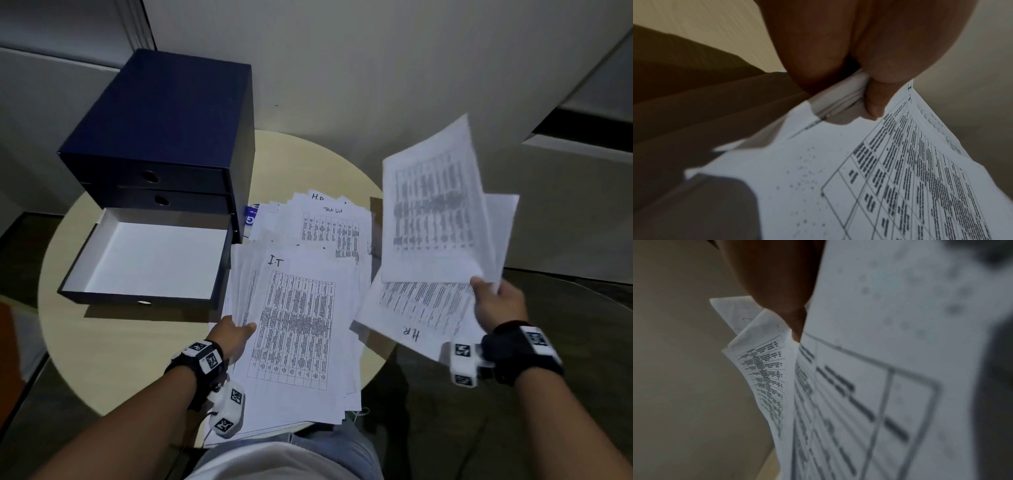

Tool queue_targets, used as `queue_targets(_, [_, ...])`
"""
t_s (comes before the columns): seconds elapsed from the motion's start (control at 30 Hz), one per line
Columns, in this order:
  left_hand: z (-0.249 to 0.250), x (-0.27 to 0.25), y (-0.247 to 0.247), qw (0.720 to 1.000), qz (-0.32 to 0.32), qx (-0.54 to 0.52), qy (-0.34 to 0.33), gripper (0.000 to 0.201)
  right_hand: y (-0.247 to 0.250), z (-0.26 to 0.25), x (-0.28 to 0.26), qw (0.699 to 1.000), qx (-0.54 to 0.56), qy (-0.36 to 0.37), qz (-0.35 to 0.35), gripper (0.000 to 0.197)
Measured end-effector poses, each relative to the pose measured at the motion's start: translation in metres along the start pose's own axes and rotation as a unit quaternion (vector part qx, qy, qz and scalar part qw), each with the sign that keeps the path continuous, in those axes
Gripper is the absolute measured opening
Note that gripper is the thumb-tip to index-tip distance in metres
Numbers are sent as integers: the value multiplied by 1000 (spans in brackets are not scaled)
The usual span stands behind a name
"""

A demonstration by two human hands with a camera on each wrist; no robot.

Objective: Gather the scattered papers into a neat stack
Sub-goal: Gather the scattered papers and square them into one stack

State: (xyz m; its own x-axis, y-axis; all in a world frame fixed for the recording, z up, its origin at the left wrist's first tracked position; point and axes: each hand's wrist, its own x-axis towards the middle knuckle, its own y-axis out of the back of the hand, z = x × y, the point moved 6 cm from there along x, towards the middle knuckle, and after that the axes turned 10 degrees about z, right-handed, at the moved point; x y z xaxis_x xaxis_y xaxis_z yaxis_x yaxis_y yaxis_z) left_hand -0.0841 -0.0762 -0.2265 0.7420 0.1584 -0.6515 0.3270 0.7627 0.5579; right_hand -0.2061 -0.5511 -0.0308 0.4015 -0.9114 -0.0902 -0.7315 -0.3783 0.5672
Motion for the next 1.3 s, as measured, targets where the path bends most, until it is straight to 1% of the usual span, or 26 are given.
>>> queue_targets(0.13, [-3,2,1,1000,-11,-26,6,67,2,-19,-1,995,88,-12,-36,29])
queue_targets(0.2, [-9,10,-2,998,-24,-57,6,75,-17,-11,-16,990,114,-43,-77,25])
queue_targets(0.27, [-27,36,-10,996,-42,-83,11,87,-44,0,-46,980,127,-76,-135,18])
queue_targets(0.3, [-41,59,-19,994,-51,-100,16,94,-58,7,-62,977,116,-89,-156,18])
queue_targets(0.37, [-39,57,-20,987,-70,-145,27,113,-82,24,-92,974,69,-92,-194,22])
queue_targets(0.4, [-28,42,-18,979,-82,-183,27,114,-94,35,-103,973,38,-90,-211,25])
queue_targets(0.47, [-3,10,-11,962,-113,-247,20,99,-116,57,-122,965,-15,-96,-245,35])
queue_targets(0.53, [5,-1,-11,951,-136,-277,16,97,-134,78,-140,949,-61,-134,-277,56])
queue_targets(0.57, [3,2,-13,948,-145,-284,13,98,-142,86,-149,938,-76,-155,-301,61])
queue_targets(0.6, [1,7,-15,948,-145,-282,4,95,-148,89,-157,929,-79,-173,-317,54])
queue_targets(0.63, [-5,16,-18,951,-145,-274,-2,93,-152,90,-163,924,-78,-183,-326,38])
queue_targets(0.67, [-4,13,-16,955,-140,-260,-5,94,-154,88,-168,923,-84,-180,-330,24])
queue_targets(0.7, [-4,15,-15,960,-132,-248,-6,97,-156,85,-168,927,-95,-154,-328,22])
queue_targets(0.77, [3,5,-10,965,-117,-233,-6,108,-153,76,-164,940,-152,-52,-300,33])
queue_targets(0.83, [10,-10,-3,978,-90,-189,0,115,-150,74,-156,939,-204,16,-276,42])
queue_targets(0.87, [14,-20,2,987,-60,-146,3,112,-150,76,-154,931,-230,40,-279,41])
queue_targets(0.9, [16,-27,5,994,-27,-106,-3,100,-152,81,-153,924,-247,54,-285,36])
queue_targets(0.93, [19,-31,7,997,-3,-73,-25,81,-153,82,-153,917,-258,66,-297,30])
queue_targets(0.97, [23,-36,8,997,10,-51,-53,60,-155,85,-153,915,-243,64,-317,26])
queue_targets(1.0, [29,-42,9,996,25,-28,-80,46,-157,86,-155,914,-222,57,-336,26])
queue_targets(1.07, [36,-44,12,989,58,-3,-133,30,-157,87,-158,922,-146,6,-359,35])
queue_targets(1.1, [40,-46,12,986,60,-16,-153,25,-158,91,-156,929,-101,-25,-355,39])
queue_targets(1.17, [44,-51,14,980,47,-88,-172,9,-154,91,-150,950,-26,-59,-305,45])
queue_targets(1.23, [50,-51,15,970,28,-171,-169,10,-148,90,-144,960,47,-101,-257,52])
queue_targets(1.27, [55,-52,17,966,21,-191,-175,7,-143,87,-142,959,78,-123,-242,54])
queue_targets(1.3, [61,-54,17,963,12,-194,-187,11,-141,89,-137,956,92,-135,-245,53])
